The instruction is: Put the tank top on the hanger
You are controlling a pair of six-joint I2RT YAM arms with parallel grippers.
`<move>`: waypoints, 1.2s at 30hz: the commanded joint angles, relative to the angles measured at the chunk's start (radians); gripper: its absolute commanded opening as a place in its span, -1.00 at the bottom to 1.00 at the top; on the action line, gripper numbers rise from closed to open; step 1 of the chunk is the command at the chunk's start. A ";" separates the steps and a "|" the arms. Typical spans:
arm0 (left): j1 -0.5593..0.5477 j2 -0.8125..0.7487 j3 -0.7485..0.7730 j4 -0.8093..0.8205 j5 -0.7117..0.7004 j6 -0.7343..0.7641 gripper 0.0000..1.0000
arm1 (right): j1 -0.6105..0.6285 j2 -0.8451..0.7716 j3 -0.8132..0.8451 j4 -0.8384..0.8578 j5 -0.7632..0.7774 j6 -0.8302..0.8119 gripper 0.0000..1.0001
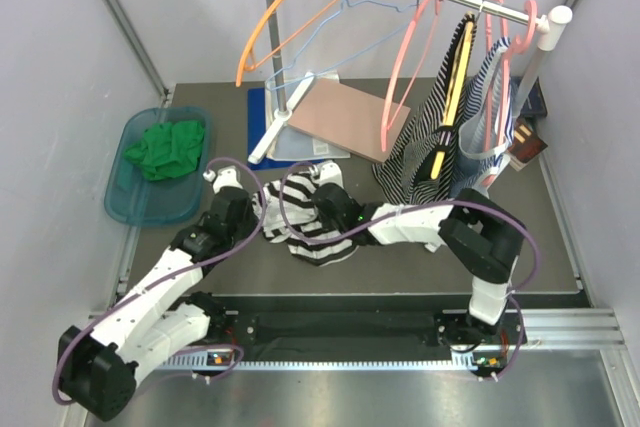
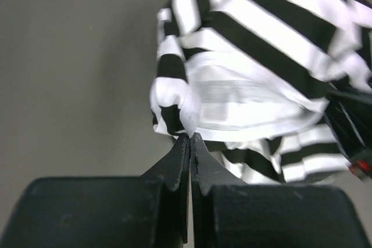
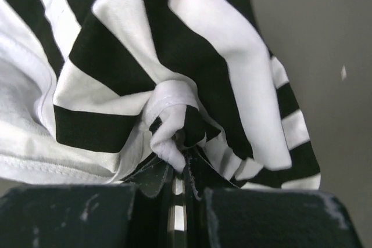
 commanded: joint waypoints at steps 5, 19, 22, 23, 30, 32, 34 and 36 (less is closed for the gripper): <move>-0.002 -0.029 0.151 -0.135 0.006 0.079 -1.00 | 0.002 0.034 0.207 0.010 -0.061 -0.157 -0.29; 0.004 0.160 0.322 -0.059 -0.066 0.366 -1.00 | 0.299 -0.445 0.145 -0.353 -0.177 -0.288 1.00; 0.021 0.149 0.304 -0.036 -0.035 0.367 -1.00 | 0.348 -0.505 0.217 -0.436 -0.159 -0.274 0.99; 0.026 0.143 0.294 -0.029 -0.031 0.366 -1.00 | 0.353 -0.519 0.239 -0.454 -0.151 -0.262 1.00; 0.027 0.103 0.253 -0.028 -0.017 0.369 -1.00 | 0.355 -0.559 0.586 -0.609 0.041 -0.288 0.99; 0.026 0.102 0.250 -0.028 -0.014 0.370 -1.00 | 0.348 -0.507 0.683 -0.648 0.222 -0.315 0.99; 0.026 0.103 0.251 -0.029 -0.012 0.370 -1.00 | 0.332 -0.444 0.832 -0.701 0.328 -0.326 0.99; 0.026 0.100 0.251 -0.031 -0.012 0.370 -1.00 | 0.296 -0.399 0.982 -0.750 0.378 -0.331 0.99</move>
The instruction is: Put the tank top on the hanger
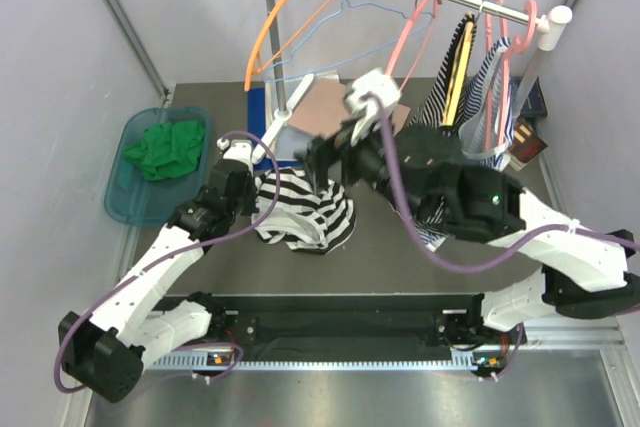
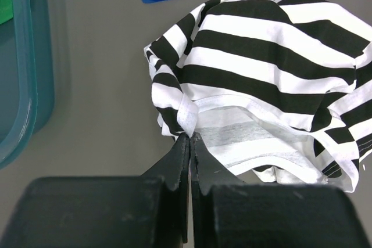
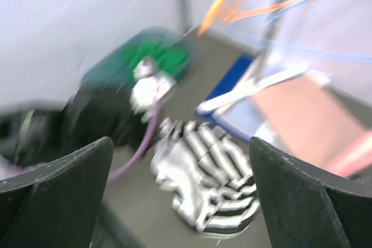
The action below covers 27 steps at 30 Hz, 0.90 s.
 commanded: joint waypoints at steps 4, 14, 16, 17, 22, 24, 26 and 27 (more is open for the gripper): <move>0.005 -0.042 -0.009 0.049 0.009 0.009 -1.00 | -0.107 0.183 0.421 -0.168 0.338 -0.050 0.99; 0.005 -0.063 -0.017 0.050 0.034 0.009 -1.00 | -0.364 0.262 0.468 -0.245 0.308 0.066 0.99; 0.004 -0.063 -0.019 0.050 0.040 0.009 -1.00 | -0.372 0.277 0.465 -0.248 0.339 0.066 0.97; 0.004 -0.065 -0.019 0.049 0.042 0.009 -1.00 | -0.383 0.283 0.466 -0.250 0.345 0.066 0.97; 0.004 -0.072 -0.020 0.050 0.049 0.009 -1.00 | -0.443 0.332 0.465 -0.291 0.357 0.094 0.87; 0.004 -0.074 -0.022 0.050 0.051 0.009 -1.00 | -0.451 0.346 0.466 -0.323 0.361 0.103 0.64; 0.005 -0.072 -0.022 0.050 0.051 0.009 -1.00 | -0.452 0.348 0.465 -0.351 0.365 0.114 0.51; 0.004 -0.074 -0.020 0.050 0.051 0.009 -1.00 | -0.451 0.348 0.463 -0.360 0.367 0.117 0.38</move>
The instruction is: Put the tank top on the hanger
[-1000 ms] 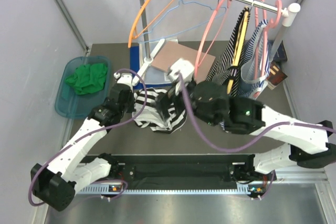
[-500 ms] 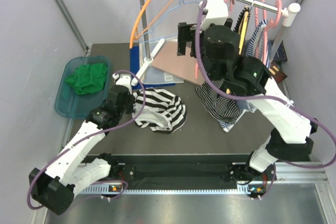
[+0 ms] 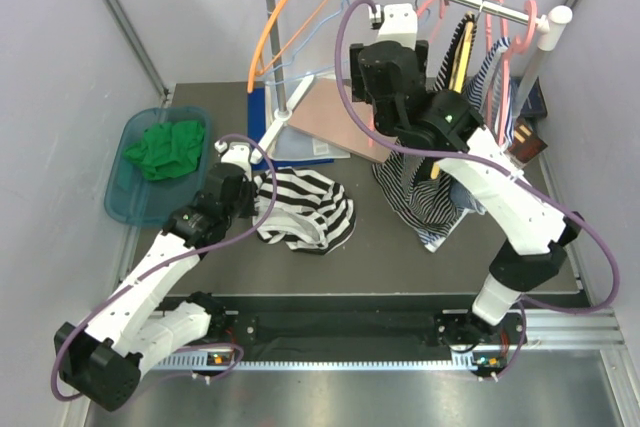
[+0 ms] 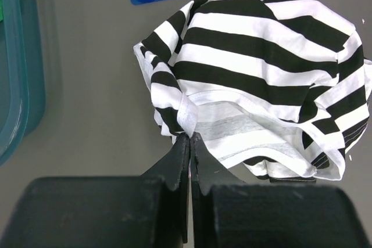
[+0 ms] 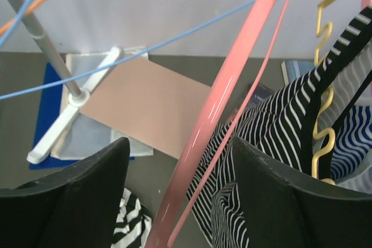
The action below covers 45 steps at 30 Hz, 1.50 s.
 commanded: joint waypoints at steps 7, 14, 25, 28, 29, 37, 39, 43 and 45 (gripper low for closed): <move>0.004 -0.021 -0.003 0.050 0.014 0.006 -1.00 | 0.010 -0.038 -0.004 -0.099 0.042 0.053 -0.41; 0.004 -0.018 -0.003 0.050 0.018 0.006 -1.00 | 0.012 -0.084 -0.006 -0.019 0.036 0.007 -0.93; 0.004 -0.010 -0.004 0.050 0.025 0.010 -1.00 | 0.030 -0.147 -0.010 0.108 0.038 -0.092 -1.00; 0.004 -0.010 -0.004 0.050 0.018 0.010 -1.00 | 0.082 -0.188 -0.074 0.211 0.031 -0.164 -1.00; 0.004 -0.010 -0.004 0.047 0.015 0.010 -1.00 | 0.099 -0.213 -0.095 0.232 0.025 -0.183 -1.00; 0.005 -0.007 -0.006 0.050 0.003 0.011 -1.00 | 0.286 -0.334 -0.335 0.305 0.073 -0.194 -1.00; 0.004 -0.002 -0.004 0.050 0.002 0.011 -1.00 | 0.301 -0.356 -0.362 0.271 0.073 -0.136 -1.00; 0.004 -0.001 -0.006 0.050 -0.026 0.014 -1.00 | 0.373 -0.403 -0.437 0.123 0.070 -0.001 -1.00; 0.005 0.002 -0.004 0.045 -0.041 0.017 -1.00 | 0.406 -0.454 -0.493 0.084 0.003 0.082 -1.00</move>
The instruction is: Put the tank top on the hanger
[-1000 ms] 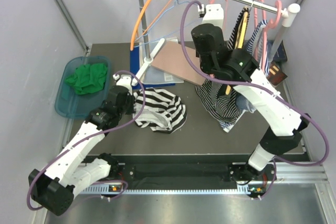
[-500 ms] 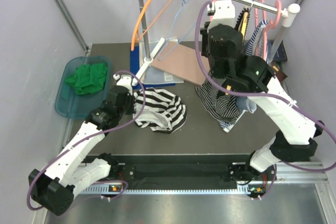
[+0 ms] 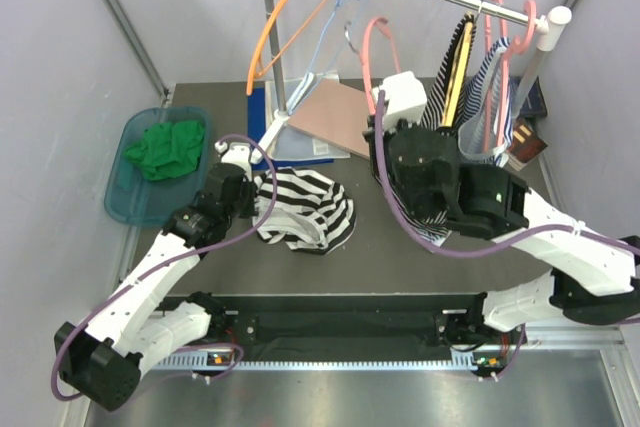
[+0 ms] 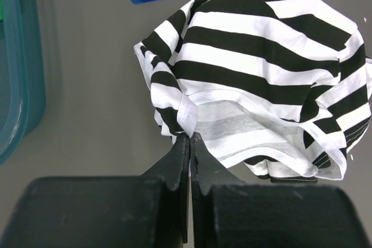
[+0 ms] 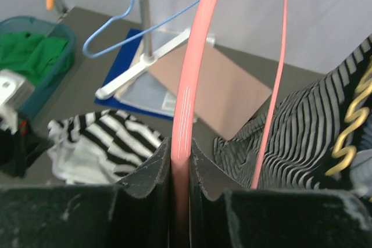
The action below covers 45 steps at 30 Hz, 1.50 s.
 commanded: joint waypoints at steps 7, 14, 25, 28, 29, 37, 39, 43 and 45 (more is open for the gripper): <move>0.004 0.026 0.000 0.041 -0.119 0.022 -1.00 | 0.123 -0.252 -0.188 -0.211 -0.300 0.298 -1.00; 0.007 0.014 -0.003 0.048 -0.141 0.045 -1.00 | 0.133 -0.353 -0.280 -0.239 -0.556 0.302 -1.00; 0.005 -0.123 -0.003 0.119 0.048 0.160 -1.00 | 0.130 -0.418 -0.573 0.113 -0.883 0.295 -1.00; 0.007 -0.141 0.012 0.087 0.039 0.166 -1.00 | 0.126 -0.398 -0.643 0.238 -0.937 0.289 -1.00; 0.005 -0.146 0.026 0.076 0.025 0.165 -1.00 | 0.125 -0.396 -0.659 0.264 -0.935 0.287 -1.00; 0.007 -0.160 0.080 -0.021 -0.007 0.139 -1.00 | 0.108 -0.422 -0.763 0.487 -0.961 0.255 -1.00; 0.005 -0.167 0.096 -0.039 -0.010 0.136 -1.00 | 0.105 -0.421 -0.775 0.510 -0.958 0.249 -1.00; 0.005 -0.169 0.116 -0.082 -0.084 0.139 -1.00 | 0.107 -0.409 -0.751 0.471 -0.966 0.249 -1.00; 0.005 -0.164 0.118 -0.094 -0.113 0.143 -1.00 | 0.105 -0.415 -0.748 0.452 -0.972 0.252 -1.00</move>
